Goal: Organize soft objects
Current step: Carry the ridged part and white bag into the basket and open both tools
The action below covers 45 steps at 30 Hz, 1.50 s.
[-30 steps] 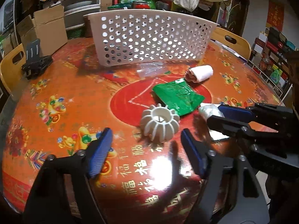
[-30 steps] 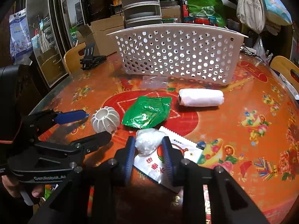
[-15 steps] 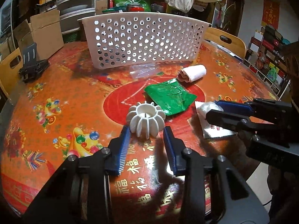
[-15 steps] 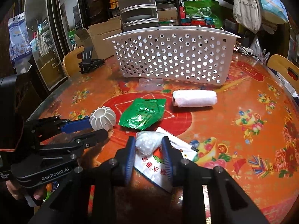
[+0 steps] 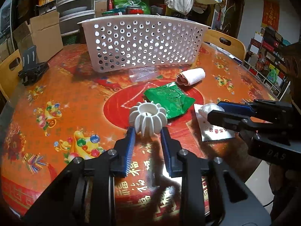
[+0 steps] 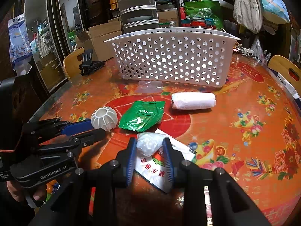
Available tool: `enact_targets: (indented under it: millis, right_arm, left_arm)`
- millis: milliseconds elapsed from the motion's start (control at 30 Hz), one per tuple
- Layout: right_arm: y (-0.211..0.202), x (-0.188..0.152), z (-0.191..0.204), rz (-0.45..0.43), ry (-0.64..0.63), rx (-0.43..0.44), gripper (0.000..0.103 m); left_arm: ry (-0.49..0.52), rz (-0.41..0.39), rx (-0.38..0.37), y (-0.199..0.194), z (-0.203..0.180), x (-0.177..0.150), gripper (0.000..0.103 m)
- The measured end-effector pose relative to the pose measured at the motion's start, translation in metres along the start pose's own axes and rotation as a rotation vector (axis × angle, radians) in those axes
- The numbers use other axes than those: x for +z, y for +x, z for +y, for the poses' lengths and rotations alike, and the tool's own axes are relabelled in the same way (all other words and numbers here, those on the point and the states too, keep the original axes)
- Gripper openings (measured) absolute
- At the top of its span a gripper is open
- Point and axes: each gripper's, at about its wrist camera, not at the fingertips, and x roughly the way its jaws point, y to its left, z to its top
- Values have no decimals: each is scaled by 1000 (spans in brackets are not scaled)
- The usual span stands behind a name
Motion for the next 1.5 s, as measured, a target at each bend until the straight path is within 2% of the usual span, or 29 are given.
enact_targets:
  millis: [533,1067,1500]
  right_arm:
    - [-7,5,-4,-10,4,-9,27]
    - [-29,27,-18,-49,-2,-32,27]
    - [-53,70,-32,-99,-34,-71,27]
  left_arm:
    - [-2,-37,0,-12,-1,9,25]
    - [34,-103,50,-31,-7,54,25]
    - [71,-163,95,-46,-7,98,25]
